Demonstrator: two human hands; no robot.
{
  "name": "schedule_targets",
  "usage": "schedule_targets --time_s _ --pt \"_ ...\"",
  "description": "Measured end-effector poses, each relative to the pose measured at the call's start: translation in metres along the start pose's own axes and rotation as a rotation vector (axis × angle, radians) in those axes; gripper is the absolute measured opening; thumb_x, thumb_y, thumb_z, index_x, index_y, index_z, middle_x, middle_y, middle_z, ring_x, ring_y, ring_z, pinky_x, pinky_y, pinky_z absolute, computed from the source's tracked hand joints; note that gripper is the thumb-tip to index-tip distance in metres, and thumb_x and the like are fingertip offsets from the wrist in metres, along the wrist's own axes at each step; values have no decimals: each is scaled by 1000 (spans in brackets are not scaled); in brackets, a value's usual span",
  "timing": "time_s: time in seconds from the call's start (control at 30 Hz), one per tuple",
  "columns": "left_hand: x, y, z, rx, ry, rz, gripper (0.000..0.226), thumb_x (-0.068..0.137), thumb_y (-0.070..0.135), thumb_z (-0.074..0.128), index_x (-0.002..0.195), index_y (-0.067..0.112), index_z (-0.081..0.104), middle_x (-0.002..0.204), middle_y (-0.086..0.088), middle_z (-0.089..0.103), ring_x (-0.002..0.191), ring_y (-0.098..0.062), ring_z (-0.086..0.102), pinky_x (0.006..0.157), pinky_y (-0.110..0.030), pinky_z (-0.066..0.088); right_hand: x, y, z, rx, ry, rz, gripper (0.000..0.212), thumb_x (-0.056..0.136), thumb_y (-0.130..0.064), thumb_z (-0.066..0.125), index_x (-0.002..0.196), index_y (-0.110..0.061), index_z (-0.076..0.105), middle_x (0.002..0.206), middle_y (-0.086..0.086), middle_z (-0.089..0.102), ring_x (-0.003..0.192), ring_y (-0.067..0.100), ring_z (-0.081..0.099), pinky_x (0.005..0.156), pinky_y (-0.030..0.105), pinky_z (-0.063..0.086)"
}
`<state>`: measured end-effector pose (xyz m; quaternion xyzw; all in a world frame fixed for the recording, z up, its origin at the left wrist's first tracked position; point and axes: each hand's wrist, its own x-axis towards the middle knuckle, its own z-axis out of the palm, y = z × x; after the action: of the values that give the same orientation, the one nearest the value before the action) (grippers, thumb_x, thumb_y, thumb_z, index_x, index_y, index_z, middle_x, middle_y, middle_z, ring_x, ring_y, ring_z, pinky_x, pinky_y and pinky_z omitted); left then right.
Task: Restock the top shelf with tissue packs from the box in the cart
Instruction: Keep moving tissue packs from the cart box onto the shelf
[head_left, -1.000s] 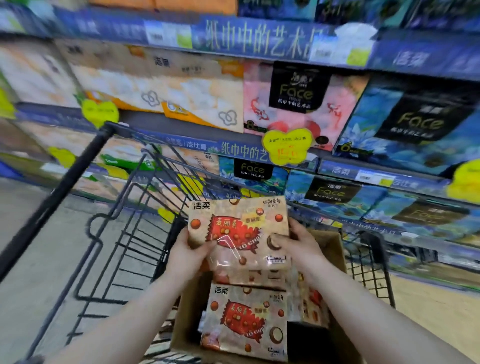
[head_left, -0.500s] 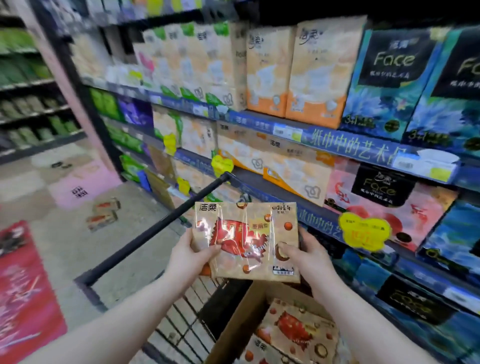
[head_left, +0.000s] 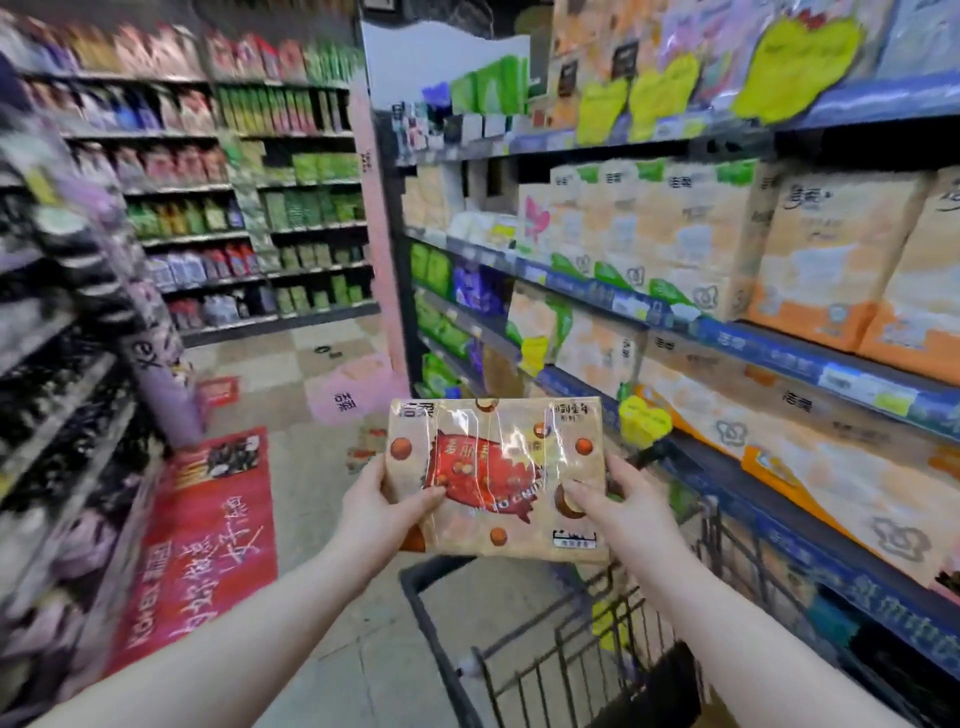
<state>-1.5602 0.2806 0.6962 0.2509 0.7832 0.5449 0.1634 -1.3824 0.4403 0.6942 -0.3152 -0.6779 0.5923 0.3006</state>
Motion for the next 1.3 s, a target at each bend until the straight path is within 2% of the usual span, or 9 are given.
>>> schedule_targets --time_s 0.07,0.17,0.27,0.43,0.57,0.8,0.97,1.17,1.3 --pt "15 -12 -39 -5 49 16 42 79 19 74 116 22 53 107 5 62 96 -11 60 81 -25 50 15 -10 45 -5 -32 -15 34 86 -13 66 106 -39 56 95 -16 66 86 3 63 63 15 49" --pt "42 -36 -105 -4 99 32 40 78 17 74 114 19 56 100 8 63 83 2 55 63 -11 40 36 -19 122 -25 -62 10 37 84 -15 68 100 -46 56 98 -15 68 95 13 66 85 38 55" --pt "74 -58 -174 27 156 30 47 76 24 77 117 22 56 102 11 64 88 -3 58 71 -19 46 60 -33 198 -64 -134 -8 39 80 -21 71 92 -55 58 100 -12 72 97 17 67 90 46 52" --pt "125 -80 -260 63 234 37 46 73 32 78 112 31 54 105 10 66 99 -16 62 90 -38 50 92 -60 295 -51 -177 -53 40 82 -13 69 94 -49 57 100 -10 71 98 17 67 91 44 53" --pt "166 -89 -297 34 232 36 50 69 38 78 113 30 57 105 10 68 101 -16 63 92 -43 51 122 -78 341 -52 -176 -53 49 80 -18 72 122 -37 58 108 -4 69 100 20 66 91 45 53" --pt "258 -93 -311 16 237 79 47 71 37 78 113 29 57 106 9 68 100 -15 63 91 -44 52 201 -94 378 -71 -162 -95 45 83 -20 70 123 -37 57 111 -1 67 94 17 69 82 37 57" --pt "349 -82 -313 16 257 112 48 73 34 77 115 30 54 108 9 66 102 -15 62 93 -43 50 283 -102 401 17 -198 -119 41 86 -14 66 116 -40 53 100 -5 69 79 9 70 53 17 53" --pt "470 -59 -298 19 265 132 42 75 33 76 110 28 54 99 12 65 97 -13 61 79 -29 46 404 -122 413 -12 -187 -132 44 84 -17 69 114 -45 53 107 -4 68 94 16 69 83 40 57" --pt "540 -40 -281 -17 262 198 38 78 24 74 106 28 49 88 20 55 83 -1 55 73 -24 44 477 -128 415 14 -136 -152 44 83 -14 69 119 -37 57 106 -5 69 95 17 69 85 44 56"
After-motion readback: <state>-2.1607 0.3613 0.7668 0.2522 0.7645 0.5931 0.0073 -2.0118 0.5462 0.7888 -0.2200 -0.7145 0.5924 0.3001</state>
